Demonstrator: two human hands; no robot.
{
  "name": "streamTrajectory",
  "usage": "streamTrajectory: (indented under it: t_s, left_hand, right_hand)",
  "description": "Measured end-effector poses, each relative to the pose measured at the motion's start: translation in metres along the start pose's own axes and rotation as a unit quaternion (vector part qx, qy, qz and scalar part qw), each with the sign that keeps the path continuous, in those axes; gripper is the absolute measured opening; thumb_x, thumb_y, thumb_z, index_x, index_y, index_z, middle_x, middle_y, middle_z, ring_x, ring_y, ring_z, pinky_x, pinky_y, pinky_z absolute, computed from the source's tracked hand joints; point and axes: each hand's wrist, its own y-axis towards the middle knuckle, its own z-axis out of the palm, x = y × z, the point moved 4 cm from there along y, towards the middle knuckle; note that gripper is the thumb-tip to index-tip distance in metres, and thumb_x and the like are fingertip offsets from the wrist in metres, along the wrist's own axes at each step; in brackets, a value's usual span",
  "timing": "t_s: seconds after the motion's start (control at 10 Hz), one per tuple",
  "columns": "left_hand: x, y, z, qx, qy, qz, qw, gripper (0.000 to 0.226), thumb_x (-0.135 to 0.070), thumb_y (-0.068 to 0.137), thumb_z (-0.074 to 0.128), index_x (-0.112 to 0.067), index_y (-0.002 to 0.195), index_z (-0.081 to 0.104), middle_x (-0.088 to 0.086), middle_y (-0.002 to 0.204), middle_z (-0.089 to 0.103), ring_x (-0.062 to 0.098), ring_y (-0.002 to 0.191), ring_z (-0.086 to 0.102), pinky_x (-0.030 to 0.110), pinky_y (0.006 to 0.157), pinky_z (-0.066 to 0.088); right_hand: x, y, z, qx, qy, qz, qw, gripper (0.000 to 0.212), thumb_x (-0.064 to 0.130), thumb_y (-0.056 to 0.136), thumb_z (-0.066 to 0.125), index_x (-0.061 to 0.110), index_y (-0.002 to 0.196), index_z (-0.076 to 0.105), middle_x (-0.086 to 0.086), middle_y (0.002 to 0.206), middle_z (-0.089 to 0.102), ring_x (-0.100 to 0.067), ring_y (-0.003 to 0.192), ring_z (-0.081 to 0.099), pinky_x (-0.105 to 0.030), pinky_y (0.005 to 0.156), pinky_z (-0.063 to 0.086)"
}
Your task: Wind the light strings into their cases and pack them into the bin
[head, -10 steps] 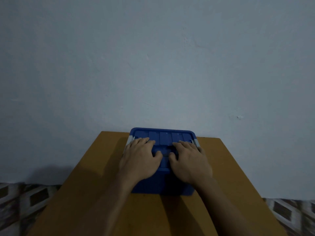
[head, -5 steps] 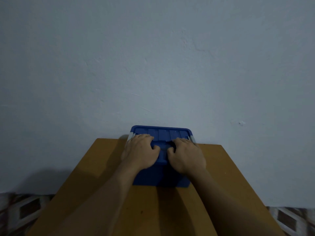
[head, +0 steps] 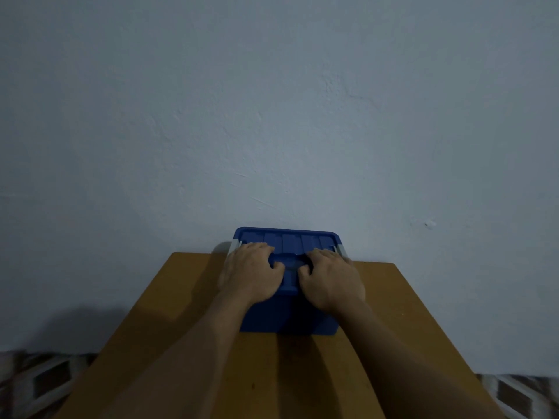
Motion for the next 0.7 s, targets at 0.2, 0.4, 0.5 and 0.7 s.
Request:
streamTrajectory:
  t_s: [0.2,0.4,0.5,0.7]
  left_hand:
    - [0.0013,0.0018,0.0027,0.002,0.002,0.004,1.000,0.055,-0.044,0.100,0.041,-0.020,0.149,0.043,-0.003,0.156,0.041,0.014,0.142,0.036,0.032,0.119,0.015]
    - [0.0036,0.0030,0.0066,0.000,-0.013,0.001,1.000,0.054,-0.043,0.100,0.042,-0.022,0.150,0.042,-0.004,0.158,0.037,0.013,0.144,0.032,0.032,0.121,0.016]
    - [0.0043,0.0015,0.0082,0.012,-0.027,0.000,1.000,0.055,-0.044,0.100,0.042,-0.023,0.151,0.041,-0.005,0.159,0.036,0.014,0.146,0.030,0.034,0.122,0.021]
    - [0.0033,0.0026,0.0079,0.016,-0.017,-0.012,1.000,0.056,-0.046,0.099,0.038,-0.027,0.152,0.038,-0.009,0.159,0.033,0.011,0.146,0.028,0.034,0.123,0.019]
  right_hand:
    - [-0.0003,0.0007,0.0018,-0.001,-0.003,0.001,1.000,0.031,0.038,0.097,0.036,0.020,0.108,0.058,0.001,0.111,0.064,-0.018,0.108,0.056,-0.041,0.104,0.040]
    - [-0.0008,0.0010,0.0030,0.011,-0.006,0.001,1.000,0.033,0.038,0.097,0.034,0.021,0.115,0.056,0.003,0.115,0.062,-0.017,0.114,0.054,-0.040,0.107,0.038]
    - [0.0005,-0.0004,0.0032,0.015,-0.008,-0.008,1.000,0.036,0.040,0.097,0.032,0.023,0.119,0.055,0.005,0.119,0.061,-0.015,0.117,0.052,-0.038,0.109,0.037]
    - [-0.0007,0.0006,0.0014,0.031,0.008,0.007,0.999,0.048,0.043,0.099,0.033,0.025,0.140,0.048,0.006,0.151,0.046,-0.013,0.143,0.036,-0.039,0.122,0.019]
